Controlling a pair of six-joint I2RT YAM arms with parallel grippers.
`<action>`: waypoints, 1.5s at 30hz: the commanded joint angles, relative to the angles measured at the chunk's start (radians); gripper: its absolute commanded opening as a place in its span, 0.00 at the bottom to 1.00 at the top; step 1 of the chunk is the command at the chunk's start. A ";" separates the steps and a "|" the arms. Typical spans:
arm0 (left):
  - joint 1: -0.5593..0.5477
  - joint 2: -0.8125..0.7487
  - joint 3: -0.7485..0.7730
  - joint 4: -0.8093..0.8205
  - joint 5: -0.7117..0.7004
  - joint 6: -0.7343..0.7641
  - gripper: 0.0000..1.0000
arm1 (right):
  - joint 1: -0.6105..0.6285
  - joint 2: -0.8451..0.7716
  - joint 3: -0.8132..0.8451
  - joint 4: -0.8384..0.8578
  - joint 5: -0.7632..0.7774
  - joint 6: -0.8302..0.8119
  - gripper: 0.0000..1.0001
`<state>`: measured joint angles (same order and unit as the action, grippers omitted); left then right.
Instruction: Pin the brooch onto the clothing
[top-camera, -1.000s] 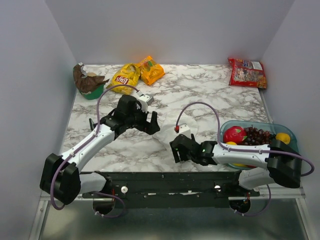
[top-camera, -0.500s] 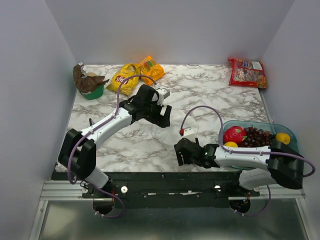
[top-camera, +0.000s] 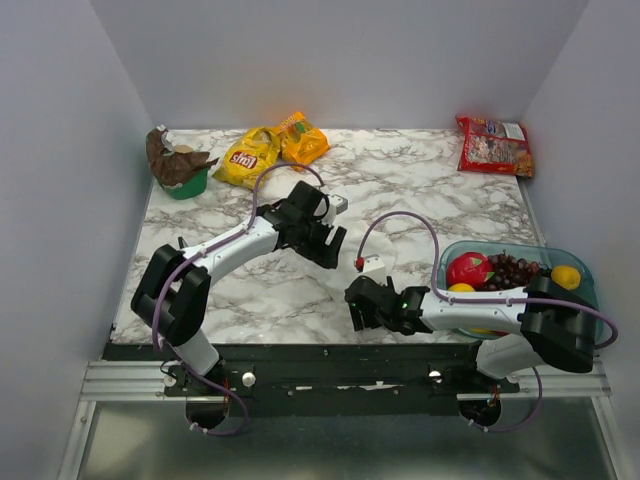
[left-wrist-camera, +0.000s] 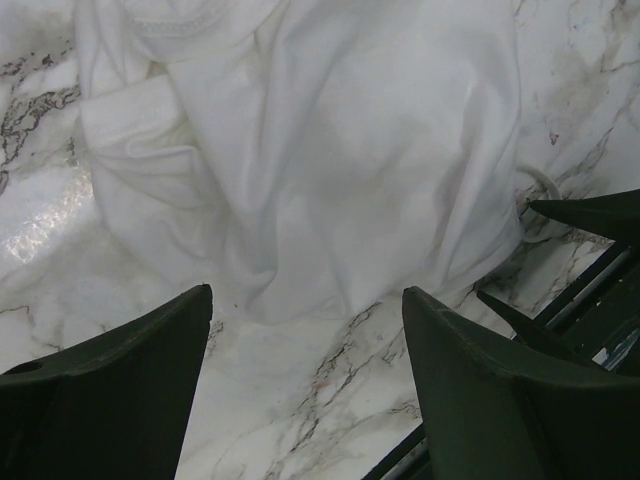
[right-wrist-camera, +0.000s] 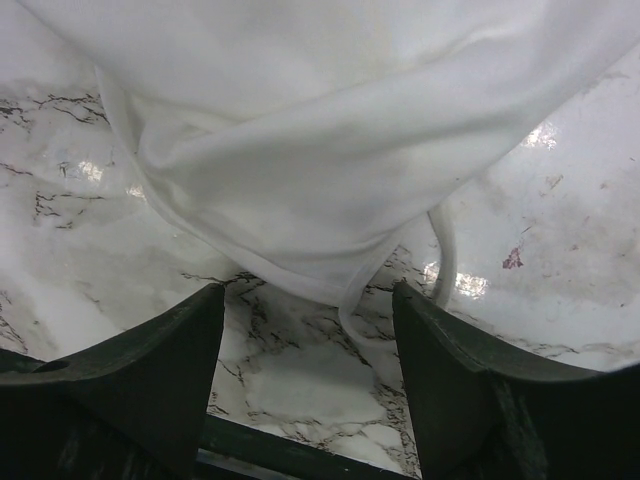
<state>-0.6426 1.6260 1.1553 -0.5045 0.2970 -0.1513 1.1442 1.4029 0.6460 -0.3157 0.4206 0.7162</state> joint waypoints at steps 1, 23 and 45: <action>-0.012 0.051 0.003 -0.022 -0.006 0.015 0.78 | 0.003 0.001 0.009 0.013 -0.005 0.043 0.75; -0.031 0.051 -0.016 0.014 0.039 0.006 0.00 | 0.002 0.038 -0.039 0.017 0.001 0.103 0.26; -0.032 -0.701 -0.184 0.293 -0.188 0.055 0.00 | 0.011 -0.438 0.343 -0.434 0.168 -0.168 0.01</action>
<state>-0.6697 0.9604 0.9665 -0.2745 0.1249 -0.1062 1.1503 1.0206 0.9009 -0.6460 0.5026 0.6525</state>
